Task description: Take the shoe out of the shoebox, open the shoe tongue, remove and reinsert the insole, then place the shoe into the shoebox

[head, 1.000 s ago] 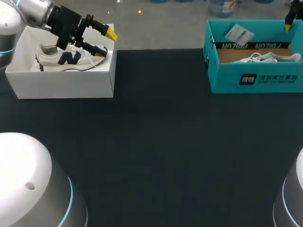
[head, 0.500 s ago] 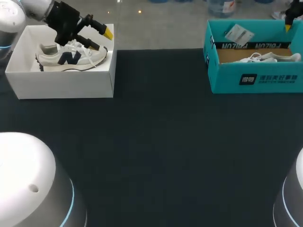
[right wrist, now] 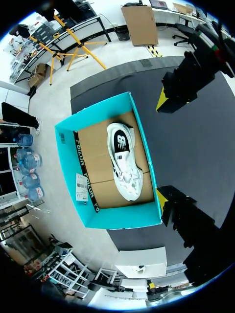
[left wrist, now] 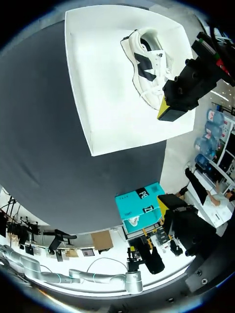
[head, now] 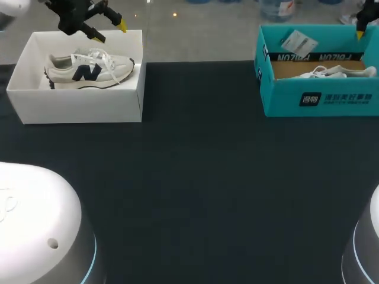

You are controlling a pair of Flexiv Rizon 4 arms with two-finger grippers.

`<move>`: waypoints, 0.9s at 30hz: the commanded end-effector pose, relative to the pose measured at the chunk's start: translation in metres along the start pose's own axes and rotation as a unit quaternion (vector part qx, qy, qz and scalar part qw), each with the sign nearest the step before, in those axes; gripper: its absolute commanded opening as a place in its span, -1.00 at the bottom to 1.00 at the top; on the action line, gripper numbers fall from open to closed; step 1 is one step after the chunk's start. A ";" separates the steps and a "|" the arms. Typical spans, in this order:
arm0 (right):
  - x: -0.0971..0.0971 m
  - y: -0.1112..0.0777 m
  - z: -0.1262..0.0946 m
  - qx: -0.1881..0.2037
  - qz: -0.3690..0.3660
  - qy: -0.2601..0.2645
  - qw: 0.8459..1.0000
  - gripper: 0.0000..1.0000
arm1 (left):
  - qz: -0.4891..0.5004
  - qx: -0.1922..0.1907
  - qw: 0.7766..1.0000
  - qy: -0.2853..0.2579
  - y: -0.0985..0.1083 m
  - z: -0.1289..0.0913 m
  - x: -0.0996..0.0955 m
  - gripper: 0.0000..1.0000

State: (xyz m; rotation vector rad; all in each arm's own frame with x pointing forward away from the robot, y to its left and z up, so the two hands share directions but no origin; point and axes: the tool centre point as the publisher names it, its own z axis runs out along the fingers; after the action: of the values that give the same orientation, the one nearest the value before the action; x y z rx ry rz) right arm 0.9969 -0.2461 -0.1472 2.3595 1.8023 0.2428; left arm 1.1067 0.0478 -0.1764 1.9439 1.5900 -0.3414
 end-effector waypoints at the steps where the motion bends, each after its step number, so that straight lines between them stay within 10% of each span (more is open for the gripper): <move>1: 0.000 0.000 0.000 0.000 0.000 0.000 1.000 1.00 | -0.005 0.015 0.998 0.066 0.011 -0.004 0.003 1.00; 27: 0.000 0.000 0.000 0.000 0.000 0.000 1.000 1.00 | -0.105 0.092 0.952 0.272 0.010 -0.017 0.125 1.00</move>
State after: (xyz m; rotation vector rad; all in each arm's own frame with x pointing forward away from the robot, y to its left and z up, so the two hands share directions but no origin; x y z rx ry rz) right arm 0.9969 -0.2459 -0.1472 2.3592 1.8025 0.2427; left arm 1.1358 0.1497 -0.2231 2.1293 2.1867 -0.0004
